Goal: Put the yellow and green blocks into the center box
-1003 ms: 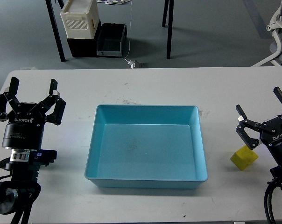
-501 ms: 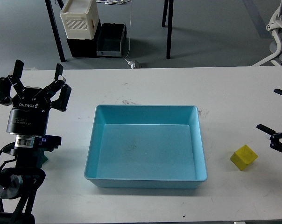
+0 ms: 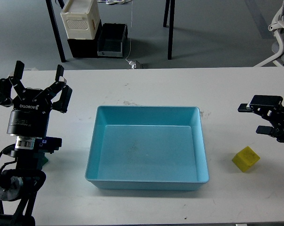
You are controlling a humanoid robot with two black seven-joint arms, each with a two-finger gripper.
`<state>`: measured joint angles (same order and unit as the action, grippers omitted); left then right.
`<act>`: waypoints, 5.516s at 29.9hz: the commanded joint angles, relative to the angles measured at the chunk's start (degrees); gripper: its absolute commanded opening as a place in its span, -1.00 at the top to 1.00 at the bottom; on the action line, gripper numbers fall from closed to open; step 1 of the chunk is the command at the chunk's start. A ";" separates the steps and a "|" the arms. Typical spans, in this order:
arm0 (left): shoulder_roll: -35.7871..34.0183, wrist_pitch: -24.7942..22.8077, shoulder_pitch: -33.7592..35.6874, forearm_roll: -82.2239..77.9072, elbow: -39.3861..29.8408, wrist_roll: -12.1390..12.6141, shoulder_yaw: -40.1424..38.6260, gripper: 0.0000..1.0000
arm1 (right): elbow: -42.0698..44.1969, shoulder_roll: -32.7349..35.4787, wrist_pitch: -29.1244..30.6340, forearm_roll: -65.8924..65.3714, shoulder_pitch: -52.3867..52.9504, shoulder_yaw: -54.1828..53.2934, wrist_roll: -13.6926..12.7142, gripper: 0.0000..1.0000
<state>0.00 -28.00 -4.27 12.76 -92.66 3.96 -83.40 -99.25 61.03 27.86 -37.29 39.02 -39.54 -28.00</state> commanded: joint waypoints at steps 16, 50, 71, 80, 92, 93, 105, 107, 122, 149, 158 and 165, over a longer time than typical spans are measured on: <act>0.00 0.00 0.05 -0.02 0.03 0.00 0.08 -1.00 | -0.07 0.50 0.14 -30.99 10.38 20.36 0.00 -1.00; 0.00 0.00 0.14 -0.02 1.08 0.00 0.08 -1.00 | 0.81 -11.19 0.14 -41.81 10.12 32.41 0.00 -1.00; 0.00 0.00 0.05 -0.02 1.70 0.00 0.17 -1.00 | 4.06 -13.48 0.14 -47.51 8.89 32.77 0.00 0.40; 0.00 0.00 -0.04 -0.02 1.70 0.00 0.08 -1.00 | 3.18 -12.43 0.14 -48.31 9.23 33.21 0.00 1.00; 0.00 0.00 -0.13 -0.02 1.70 0.00 0.17 -1.00 | 0.11 -13.99 0.14 -34.54 28.29 32.50 0.00 1.00; 0.00 0.00 -0.13 -0.02 1.70 0.00 0.17 -1.00 | 0.11 -15.48 0.14 -31.64 30.40 32.68 0.00 1.00; 0.00 0.00 -0.04 -0.02 1.70 -0.09 0.08 -1.00 | 4.31 -33.77 0.14 -25.55 35.78 41.02 0.00 1.00; 0.00 0.00 -0.04 -0.02 1.70 -0.09 0.08 -1.00 | 6.16 -36.67 0.14 -25.55 35.78 41.99 0.00 1.00; 0.00 0.00 -0.04 -0.02 1.70 -0.09 0.08 -1.00 | 15.04 -49.24 0.14 -25.46 35.25 44.98 0.00 0.57; 0.00 0.00 0.14 -0.02 1.70 0.00 0.17 -1.00 | 19.53 -46.01 -7.29 -6.41 35.60 35.15 0.00 -1.00; 0.00 0.00 1.10 -0.11 1.78 0.00 0.17 -1.00 | 28.03 -40.73 -8.51 15.11 34.46 19.86 0.00 -1.00; 0.00 0.00 1.71 0.07 1.78 -0.09 0.08 -1.00 | 41.75 -39.23 -8.70 31.31 30.52 6.34 0.00 -1.00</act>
<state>0.00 -28.00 -2.98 12.67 -90.87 3.92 -83.29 -62.08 21.94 18.88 -10.00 71.99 -26.96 -28.01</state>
